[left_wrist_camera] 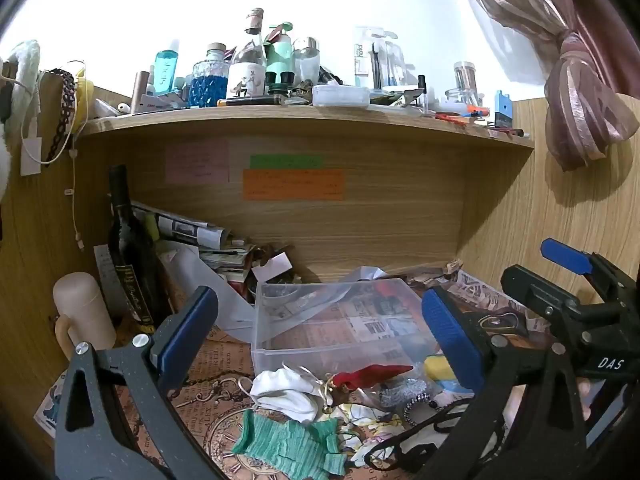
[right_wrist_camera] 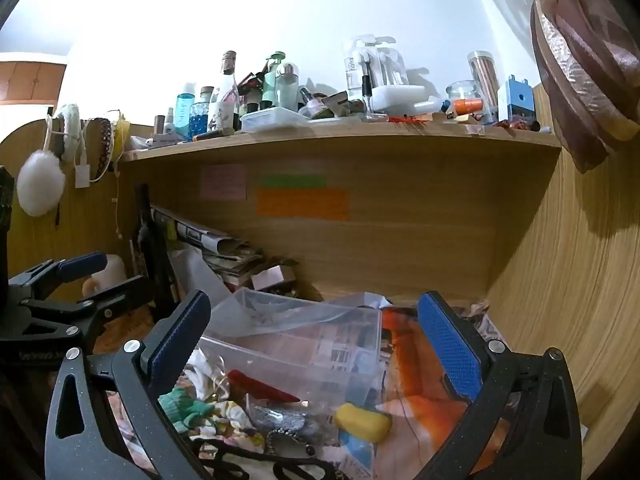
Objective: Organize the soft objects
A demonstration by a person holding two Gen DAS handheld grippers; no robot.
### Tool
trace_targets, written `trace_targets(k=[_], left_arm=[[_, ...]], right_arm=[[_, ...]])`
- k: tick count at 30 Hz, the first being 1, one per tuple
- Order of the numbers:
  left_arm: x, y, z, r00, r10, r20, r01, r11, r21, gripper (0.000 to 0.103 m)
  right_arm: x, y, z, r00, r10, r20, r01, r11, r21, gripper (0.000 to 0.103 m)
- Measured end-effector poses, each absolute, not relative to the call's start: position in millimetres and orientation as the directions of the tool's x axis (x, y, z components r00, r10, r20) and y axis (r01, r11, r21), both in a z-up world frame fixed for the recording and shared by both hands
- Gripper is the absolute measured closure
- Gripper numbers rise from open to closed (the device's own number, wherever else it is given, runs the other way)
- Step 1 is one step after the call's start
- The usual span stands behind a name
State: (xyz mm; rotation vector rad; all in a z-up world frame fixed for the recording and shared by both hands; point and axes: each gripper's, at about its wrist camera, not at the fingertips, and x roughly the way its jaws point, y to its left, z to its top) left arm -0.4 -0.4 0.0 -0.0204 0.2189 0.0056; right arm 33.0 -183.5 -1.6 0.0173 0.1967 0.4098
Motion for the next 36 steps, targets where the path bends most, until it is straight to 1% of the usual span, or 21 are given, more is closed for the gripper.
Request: trace_targets(k=[36], left_arm=[[4.0, 2.0, -4.8, 0.973, -0.001, -0.229, -0.007, 0.999, -0.033, 0.0]], right_arm=[[33.3, -182.3, -3.2, 0.893, 0.402, -0.201, -0.391, 0.916, 0.093, 0.0]])
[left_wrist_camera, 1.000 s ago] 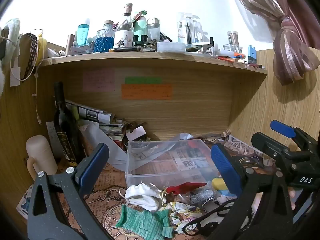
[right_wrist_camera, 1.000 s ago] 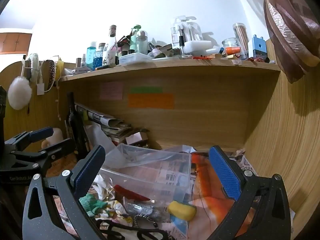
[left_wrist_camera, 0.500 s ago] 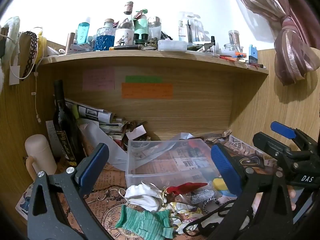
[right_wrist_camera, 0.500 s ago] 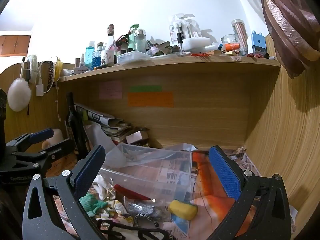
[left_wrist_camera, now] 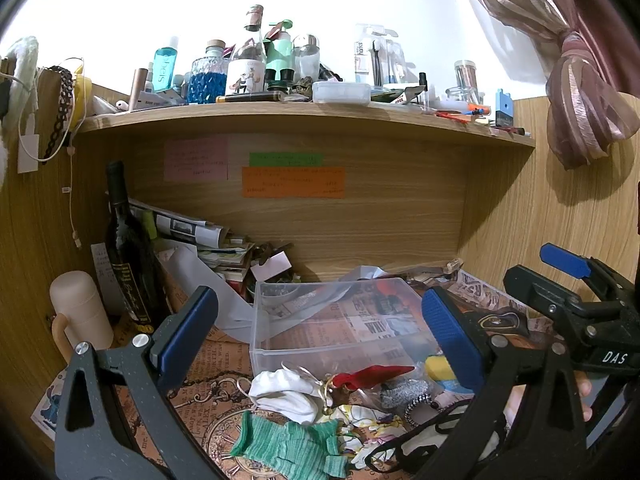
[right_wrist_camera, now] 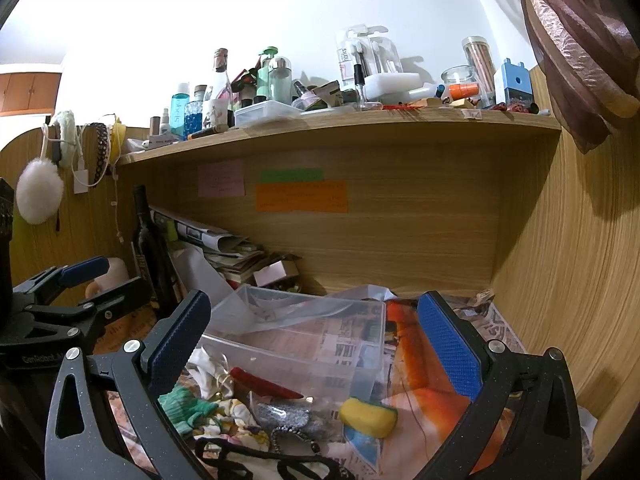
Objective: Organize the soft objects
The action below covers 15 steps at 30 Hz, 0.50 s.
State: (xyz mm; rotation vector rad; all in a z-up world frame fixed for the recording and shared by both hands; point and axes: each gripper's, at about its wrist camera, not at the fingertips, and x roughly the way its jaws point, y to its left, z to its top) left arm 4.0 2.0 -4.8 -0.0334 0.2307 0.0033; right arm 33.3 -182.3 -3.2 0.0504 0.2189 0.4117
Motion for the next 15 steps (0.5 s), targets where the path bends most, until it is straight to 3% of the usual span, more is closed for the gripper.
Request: trace_targets(k=[15], left_arm=[[5.2, 0.3, -5.9, 0.974, 0.0, -0.227, -0.008, 0.999, -0.031, 0.0]], right_arm=[[31.9, -182.4, -2.6, 0.893, 0.403, -0.199, -0.391, 0.915, 0.097, 0.0]])
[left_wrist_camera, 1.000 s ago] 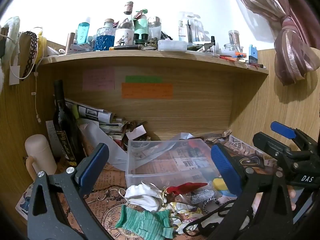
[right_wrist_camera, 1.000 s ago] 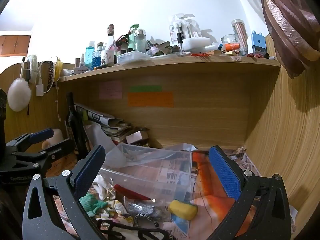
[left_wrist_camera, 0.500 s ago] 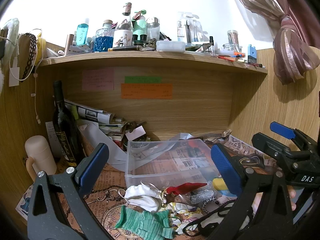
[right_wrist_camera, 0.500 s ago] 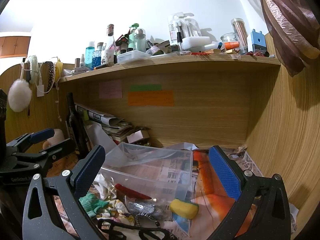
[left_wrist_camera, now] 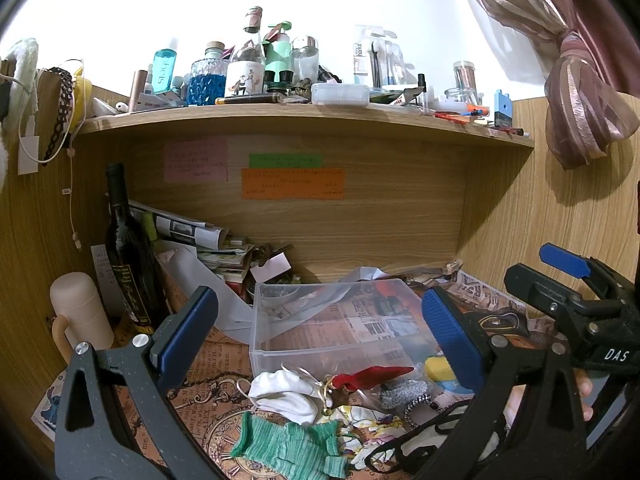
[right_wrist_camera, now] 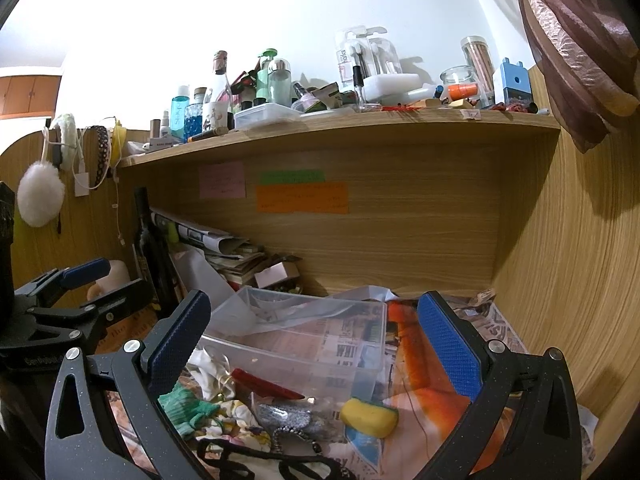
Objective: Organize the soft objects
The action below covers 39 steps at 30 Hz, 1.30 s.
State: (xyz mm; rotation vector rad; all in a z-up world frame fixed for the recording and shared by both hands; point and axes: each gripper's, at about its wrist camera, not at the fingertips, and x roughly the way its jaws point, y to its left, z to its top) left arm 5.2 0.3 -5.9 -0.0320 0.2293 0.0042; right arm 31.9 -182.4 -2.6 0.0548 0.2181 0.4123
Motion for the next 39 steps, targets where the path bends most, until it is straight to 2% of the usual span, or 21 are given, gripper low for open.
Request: trace_targets(k=[16, 30, 39], left_arm=[[4.6, -3.1, -3.9, 0.973, -0.001, -0.229, -0.006, 1.0, -0.028, 0.0], [10.5, -4.6, -8.0, 0.97, -0.012, -0.241, 0.004, 0.999, -0.034, 0.0], [32.5, 4.0, -24.7, 0.944, -0.048, -0.326, 0.03, 0.998, -0.06, 0.0]], right_arm=[[33.3, -178.2, -1.3, 0.886, 0.416, -0.206, -0.402, 0.909, 0.106, 0.0], [44.8, -179.3, -9.0, 0.867, 0.431, -0.251, -0.405, 0.902, 0.149, 0.0], [58.8, -180.9, -21.3, 0.87, 0.398, -0.292, -0.376, 0.917, 0.131, 0.0]])
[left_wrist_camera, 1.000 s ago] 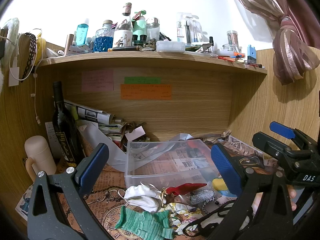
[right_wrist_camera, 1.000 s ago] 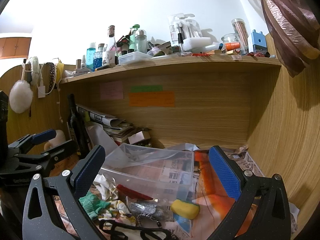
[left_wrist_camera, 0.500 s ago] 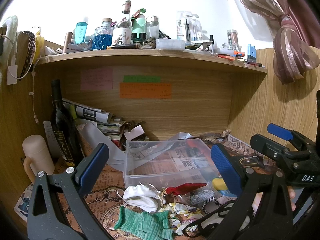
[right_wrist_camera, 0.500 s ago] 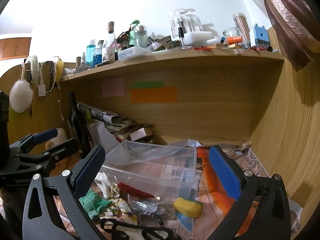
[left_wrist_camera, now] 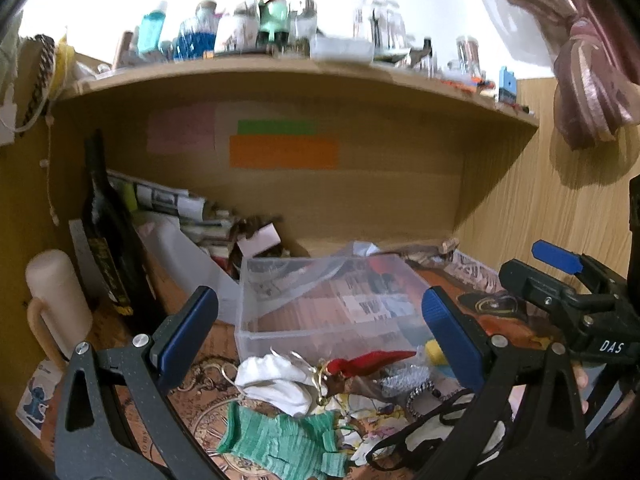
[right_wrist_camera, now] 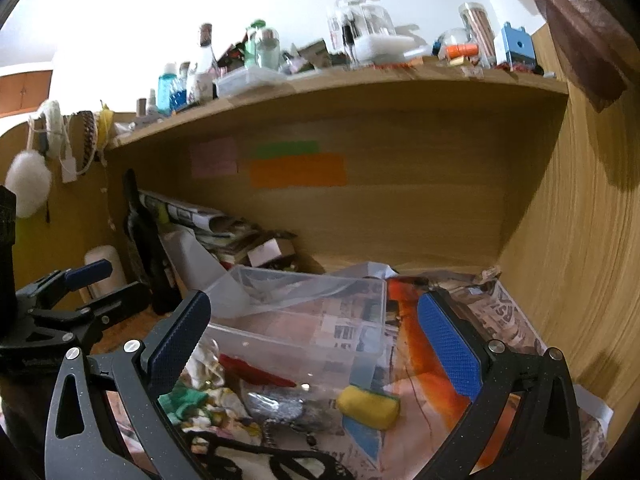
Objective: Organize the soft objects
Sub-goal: 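Grasp the white cloth with the left tool while the right tool grasps the yellow sponge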
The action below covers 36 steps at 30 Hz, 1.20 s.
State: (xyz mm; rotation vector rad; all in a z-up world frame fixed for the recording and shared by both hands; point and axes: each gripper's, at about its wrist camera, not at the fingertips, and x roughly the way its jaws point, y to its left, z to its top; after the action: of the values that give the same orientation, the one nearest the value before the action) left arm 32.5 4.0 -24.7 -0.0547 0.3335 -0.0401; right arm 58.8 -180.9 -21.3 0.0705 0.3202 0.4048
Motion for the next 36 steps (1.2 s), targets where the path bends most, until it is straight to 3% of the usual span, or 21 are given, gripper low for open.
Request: trace_targets(k=[9, 18, 20, 27, 33, 36], left_arm=[[66.1, 22.7, -61.8, 0.879, -0.06, -0.473, 0.016, 0.995, -0.097, 0.0], [92.1, 45.3, -98.7, 0.803, -0.071, -0.592, -0.005, 0.992, -0.126, 0.0], [98.2, 48.3, -105.2, 0.784, -0.079, -0.616, -0.006, 0.991, -0.135, 0.011], [113.9, 53.7, -124.3, 0.735, -0.125, -0.667, 0.004, 0.984, -0.18, 0.027], [113.0, 50.7, -126.5, 0.734, -0.147, -0.663, 0.028, 0.982, -0.186, 0.044], [112.5, 49.0, -125.1, 0.735, -0.141, -0.663, 0.029, 0.984, -0.177, 0.053]], right_arm=[[89.3, -195.6, -59.1, 0.841, 0.334, -0.427, -0.314, 0.942, 0.118, 0.0], [113.0, -210.4, -89.8, 0.784, 0.289, -0.549, -0.27, 0.956, 0.117, 0.016], [117.3, -210.5, -95.4, 0.763, 0.299, -0.573, -0.279, 0.952, 0.125, 0.019], [131.5, -202.5, -118.6, 0.661, 0.365, -0.655, -0.338, 0.925, 0.175, 0.034], [138.4, -197.0, -134.3, 0.599, 0.384, -0.702, -0.358, 0.913, 0.194, 0.053], [135.8, -196.1, -138.0, 0.594, 0.384, -0.707, -0.36, 0.913, 0.194, 0.056]])
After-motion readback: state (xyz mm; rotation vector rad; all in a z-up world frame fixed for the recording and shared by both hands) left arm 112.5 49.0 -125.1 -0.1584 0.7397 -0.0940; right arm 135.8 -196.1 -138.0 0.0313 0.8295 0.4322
